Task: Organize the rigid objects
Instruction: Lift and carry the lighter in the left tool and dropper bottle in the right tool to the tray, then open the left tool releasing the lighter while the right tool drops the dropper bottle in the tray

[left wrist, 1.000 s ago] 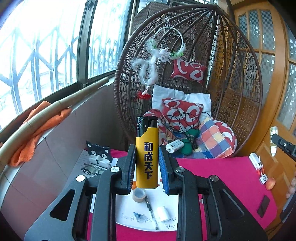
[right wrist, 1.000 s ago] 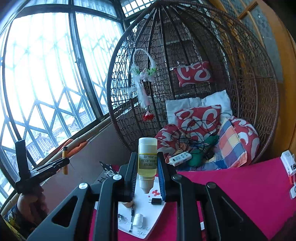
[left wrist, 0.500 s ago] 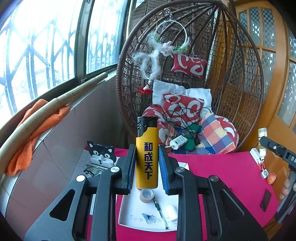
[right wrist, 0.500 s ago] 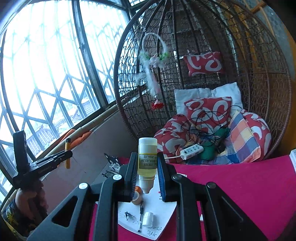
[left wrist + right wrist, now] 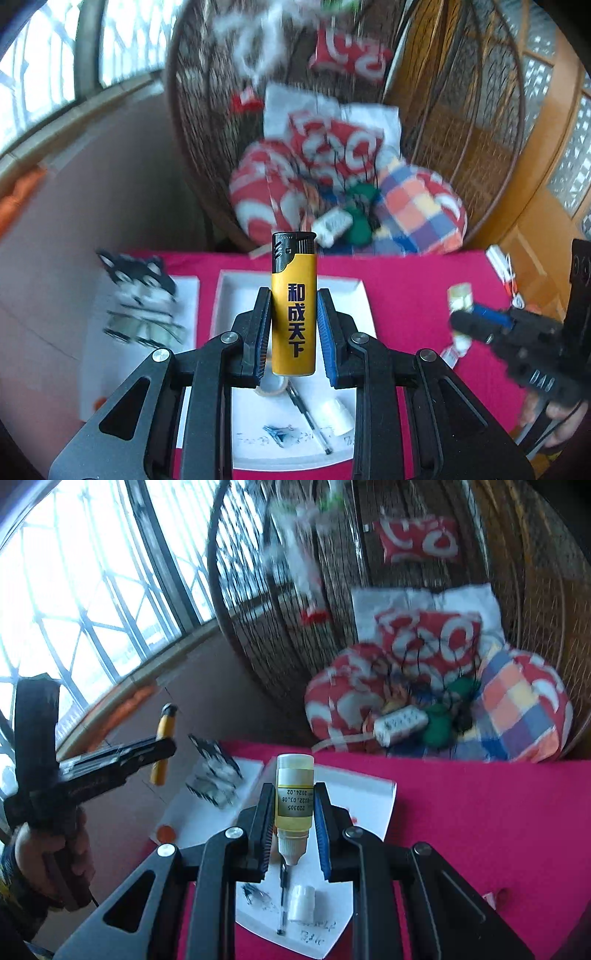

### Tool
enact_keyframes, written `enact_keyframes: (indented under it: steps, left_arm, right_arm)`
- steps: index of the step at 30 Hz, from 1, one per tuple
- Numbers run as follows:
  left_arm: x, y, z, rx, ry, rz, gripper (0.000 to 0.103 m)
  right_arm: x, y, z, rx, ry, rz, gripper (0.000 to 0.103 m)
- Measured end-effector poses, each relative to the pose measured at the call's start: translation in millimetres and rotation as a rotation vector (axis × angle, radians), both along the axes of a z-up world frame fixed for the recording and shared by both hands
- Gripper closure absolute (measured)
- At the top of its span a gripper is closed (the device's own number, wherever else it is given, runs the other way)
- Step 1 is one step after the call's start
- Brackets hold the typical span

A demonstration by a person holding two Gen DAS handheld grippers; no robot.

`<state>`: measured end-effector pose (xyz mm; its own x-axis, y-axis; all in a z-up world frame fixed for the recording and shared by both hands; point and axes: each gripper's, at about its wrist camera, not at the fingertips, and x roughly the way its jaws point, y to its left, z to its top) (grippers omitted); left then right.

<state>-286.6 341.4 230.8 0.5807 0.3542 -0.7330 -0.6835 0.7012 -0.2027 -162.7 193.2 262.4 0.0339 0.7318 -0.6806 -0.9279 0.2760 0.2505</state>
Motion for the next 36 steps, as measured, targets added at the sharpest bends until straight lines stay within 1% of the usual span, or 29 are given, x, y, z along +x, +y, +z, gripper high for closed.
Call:
enact_keyframes:
  steps: [2,3,4,5,6,9,10,12,15,16,20,21,22,23,24,25,26,27,32,36]
  left_arm:
    - [18.4,9.5,-29.1,-0.055,0.064,-0.024,0.08]
    - [24.5,10.9,-37.8,-0.064,0.09,-0.029,0.08]
    - [33.6,13.8,-55.3,-0.085,0.134,-0.041,0.08]
    - [38.5,14.4,-64.5,-0.094,0.161,-0.045,0.08]
    - [44.7,15.5,-80.1,-0.112,0.206,-0.048,0.08]
    - [48.7,16.1,-104.6,-0.153,0.252,-0.052,0.08]
    - [50.2,16.9,-112.2,-0.17,0.264,-0.052,0.08]
    - [50.9,18.0,-120.4,-0.176,0.288,-0.05,0.08]
    - [53.4,17.4,-129.8,-0.165,0.344,-0.054,0.08]
    - [54.2,16.1,-132.2,-0.158,0.361,-0.054,0.08]
    - [52.0,14.0,-132.7,-0.143,0.382,-0.048,0.078]
    - [52.0,13.1,-131.8,-0.135,0.383,-0.045,0.071]
    - [52.0,12.5,-131.1,-0.133,0.38,-0.045,0.062]
    - [51.7,12.6,-130.6,-0.128,0.376,-0.042,0.032]
    - [50.5,11.8,-128.5,-0.111,0.372,-0.032,0.01]
    - [49.7,10.5,-126.0,-0.084,0.372,-0.02,0.006]
    - [49.9,10.1,-124.6,-0.068,0.375,-0.013,0.0]
    - [48.6,8.9,-122.8,-0.047,0.385,-0.002,0.0]
    - [40.7,7.1,-118.7,-0.038,0.375,0.037,0.0]
    - [36.7,2.0,-116.1,-0.033,0.373,0.058,0.0]
  right_arm:
    - [0.4,8.9,-21.1,-0.058,0.01,-0.002,0.084]
    - [0.5,13.9,-33.6,-0.093,0.01,-0.003,0.084]
    - [1.0,18.6,-47.6,-0.132,0.012,-0.009,0.084]
    - [1.7,22.8,-59.7,-0.165,0.021,-0.01,0.084]
    - [2.6,26.3,-72.6,-0.2,0.036,-0.016,0.084]
    - [4.7,34.7,-106.2,-0.282,0.089,-0.03,0.084]
    - [3.2,37.3,-115.0,-0.306,0.092,-0.028,0.084]
    - [-2.7,42.7,-130.3,-0.348,0.092,-0.014,0.084]
    - [-12.0,48.9,-143.3,-0.394,0.066,0.003,0.083]
    - [-13.3,51.7,-145.4,-0.404,0.058,0.004,0.083]
    - [-23.5,55.7,-151.2,-0.431,0.032,0.031,0.083]
    - [-26.2,56.9,-151.1,-0.434,0.03,0.046,0.083]
    - [-28.8,57.4,-150.3,-0.431,0.026,0.058,0.083]
    - [-30.4,57.9,-149.9,-0.427,0.016,0.062,0.083]
    - [-32.8,57.0,-147.3,-0.417,0.003,0.067,0.075]
    - [-33.8,57.8,-146.6,-0.41,-0.002,0.07,0.064]
    - [-35.4,57.3,-145.0,-0.397,-0.01,0.071,0.021]
    - [-37.2,55.8,-142.1,-0.382,-0.027,0.066,0.0]
    - [-43.6,50.4,-133.1,-0.355,-0.094,0.068,0.0]
    - [-42.1,41.1,-126.1,-0.336,-0.091,0.054,0.0]
